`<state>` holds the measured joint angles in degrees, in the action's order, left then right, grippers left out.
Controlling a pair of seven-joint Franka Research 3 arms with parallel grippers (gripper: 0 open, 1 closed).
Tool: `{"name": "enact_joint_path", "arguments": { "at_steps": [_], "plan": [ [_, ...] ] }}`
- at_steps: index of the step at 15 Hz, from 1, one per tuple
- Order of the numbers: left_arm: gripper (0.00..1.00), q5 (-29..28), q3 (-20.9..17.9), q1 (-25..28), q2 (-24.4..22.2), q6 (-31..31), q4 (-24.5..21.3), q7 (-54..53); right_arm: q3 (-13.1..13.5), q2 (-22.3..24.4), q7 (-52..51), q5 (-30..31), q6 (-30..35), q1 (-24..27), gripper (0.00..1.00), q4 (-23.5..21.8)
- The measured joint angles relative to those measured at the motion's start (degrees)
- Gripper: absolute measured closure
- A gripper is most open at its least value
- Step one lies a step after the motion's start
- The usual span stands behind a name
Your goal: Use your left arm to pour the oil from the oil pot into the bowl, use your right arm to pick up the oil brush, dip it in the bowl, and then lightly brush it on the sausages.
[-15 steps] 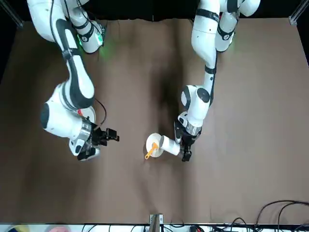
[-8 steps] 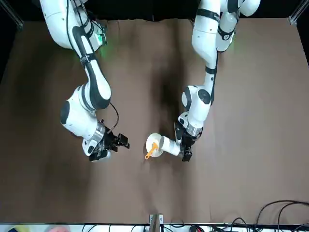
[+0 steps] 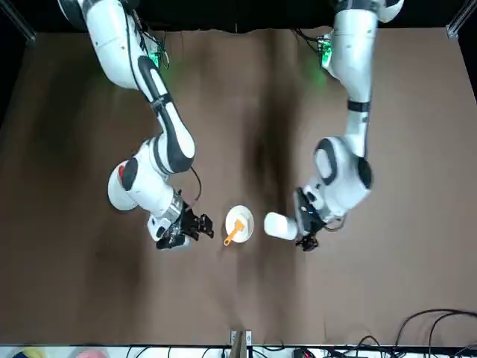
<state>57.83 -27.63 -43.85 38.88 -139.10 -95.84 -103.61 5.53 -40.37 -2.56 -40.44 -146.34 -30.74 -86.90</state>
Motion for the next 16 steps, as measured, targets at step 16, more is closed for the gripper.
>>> {"name": "enact_joint_path", "arguments": {
  "at_steps": [16],
  "plan": [
    [0.35, 4.2, 30.1, 58.4, -4.0, 44.2, 1.3, -25.5, 0.0, -9.7, 2.4, 0.0, -11.4, -5.6, 0.44, 5.0]
  ]
}}
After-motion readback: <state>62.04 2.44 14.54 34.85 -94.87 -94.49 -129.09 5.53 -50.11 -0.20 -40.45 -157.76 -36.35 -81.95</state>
